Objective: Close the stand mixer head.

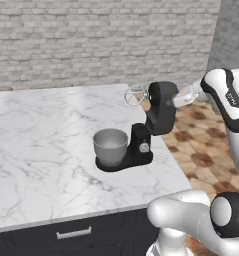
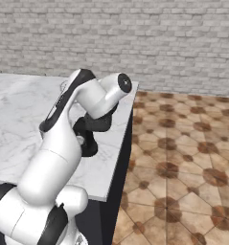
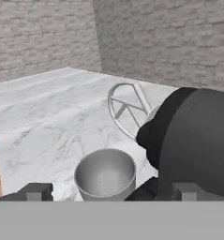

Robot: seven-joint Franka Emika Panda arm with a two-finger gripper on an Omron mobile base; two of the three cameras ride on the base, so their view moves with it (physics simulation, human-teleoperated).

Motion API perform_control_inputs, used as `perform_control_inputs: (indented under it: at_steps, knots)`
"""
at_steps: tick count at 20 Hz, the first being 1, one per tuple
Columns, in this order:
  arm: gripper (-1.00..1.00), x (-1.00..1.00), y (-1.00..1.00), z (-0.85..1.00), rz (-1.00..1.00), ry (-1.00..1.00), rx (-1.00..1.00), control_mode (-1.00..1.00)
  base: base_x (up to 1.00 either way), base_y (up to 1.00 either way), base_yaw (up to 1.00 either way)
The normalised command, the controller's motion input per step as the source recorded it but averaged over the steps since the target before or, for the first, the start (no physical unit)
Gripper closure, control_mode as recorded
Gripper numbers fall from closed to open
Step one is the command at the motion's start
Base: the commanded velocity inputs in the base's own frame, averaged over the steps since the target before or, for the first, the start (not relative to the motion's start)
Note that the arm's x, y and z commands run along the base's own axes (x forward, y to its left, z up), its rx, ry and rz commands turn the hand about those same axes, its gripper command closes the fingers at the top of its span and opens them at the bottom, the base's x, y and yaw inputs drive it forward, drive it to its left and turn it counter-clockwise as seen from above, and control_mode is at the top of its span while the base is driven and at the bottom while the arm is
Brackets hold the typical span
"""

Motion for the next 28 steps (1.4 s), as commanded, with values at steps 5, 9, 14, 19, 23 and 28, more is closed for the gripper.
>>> perform_control_inputs:
  at_steps: [5,9,14,19,23,28]
  knots:
    - [-1.0,0.25,0.98,-0.45,0.22,0.04,0.0,-1.0,0.0,0.0,0.0]
    - [-1.0,0.38,1.0,-0.39,0.23,0.02,0.0,-1.0,0.0,0.0,0.0]
    - [-1.0,0.64,1.0,-0.26,0.25,0.0,0.0,-1.0,0.0,0.0,0.0]
    - [-1.0,0.67,1.0,-0.52,0.32,0.01,-0.03,-1.0,0.0,0.0,0.0]
    - [-1.0,0.45,1.0,-0.24,0.38,0.01,-0.1,-1.0,0.0,0.0,0.0]
    - [-1.0,0.01,1.0,0.51,0.41,0.02,-0.19,-1.0,0.0,0.0,0.0]
